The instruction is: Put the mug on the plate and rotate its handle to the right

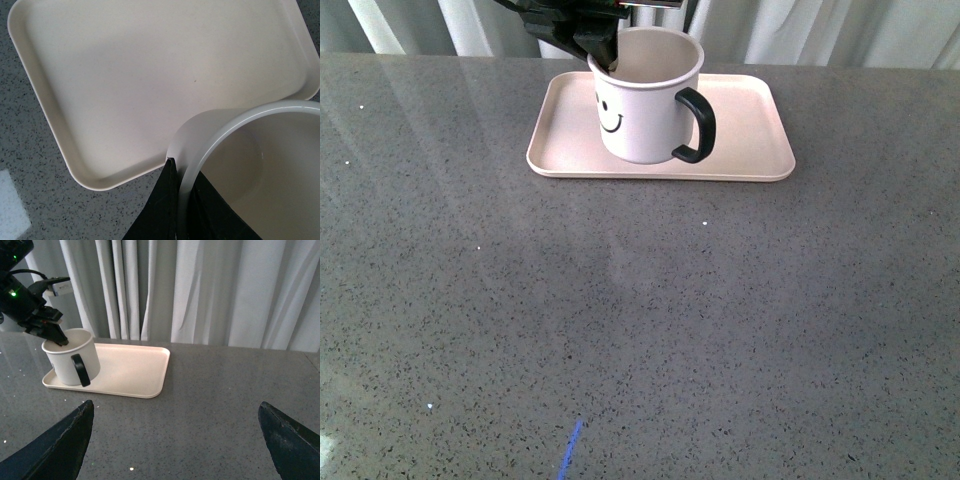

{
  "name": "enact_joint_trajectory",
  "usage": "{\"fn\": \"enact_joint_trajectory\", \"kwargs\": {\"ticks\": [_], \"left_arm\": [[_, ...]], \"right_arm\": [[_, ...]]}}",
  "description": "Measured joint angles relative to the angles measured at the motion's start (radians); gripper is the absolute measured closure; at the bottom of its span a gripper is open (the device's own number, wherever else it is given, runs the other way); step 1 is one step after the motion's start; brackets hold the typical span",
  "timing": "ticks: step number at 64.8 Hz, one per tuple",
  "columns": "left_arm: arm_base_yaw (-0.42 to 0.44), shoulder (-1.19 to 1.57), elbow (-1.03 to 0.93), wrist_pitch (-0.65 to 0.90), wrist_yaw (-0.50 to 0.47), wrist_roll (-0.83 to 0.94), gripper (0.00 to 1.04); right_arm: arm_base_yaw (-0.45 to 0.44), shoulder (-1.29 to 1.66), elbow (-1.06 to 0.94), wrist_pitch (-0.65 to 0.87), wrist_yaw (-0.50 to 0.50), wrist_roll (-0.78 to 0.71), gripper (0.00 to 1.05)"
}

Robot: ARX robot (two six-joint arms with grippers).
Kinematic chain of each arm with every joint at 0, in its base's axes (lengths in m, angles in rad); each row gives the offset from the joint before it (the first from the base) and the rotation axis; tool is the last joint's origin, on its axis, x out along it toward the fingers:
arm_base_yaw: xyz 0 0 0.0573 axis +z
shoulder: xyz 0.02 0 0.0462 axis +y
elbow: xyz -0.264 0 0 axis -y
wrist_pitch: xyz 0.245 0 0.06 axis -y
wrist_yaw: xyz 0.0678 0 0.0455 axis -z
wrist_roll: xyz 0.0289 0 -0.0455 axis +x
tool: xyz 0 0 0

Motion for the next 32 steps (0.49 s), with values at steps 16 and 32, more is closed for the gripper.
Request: {"fn": "enact_joint_trajectory", "kwargs": {"ticks": [16, 32], "left_arm": [[-0.011, 0.115, 0.17, -0.092, -0.005, 0.018, 1.03], [-0.013, 0.187, 0.283, -0.145, -0.004, 0.047, 1.03]], "right_arm": [[0.0, 0.0, 0.0, 0.0, 0.0, 0.0, 0.09], [0.0, 0.0, 0.0, 0.0, 0.0, 0.0, 0.09]]}}
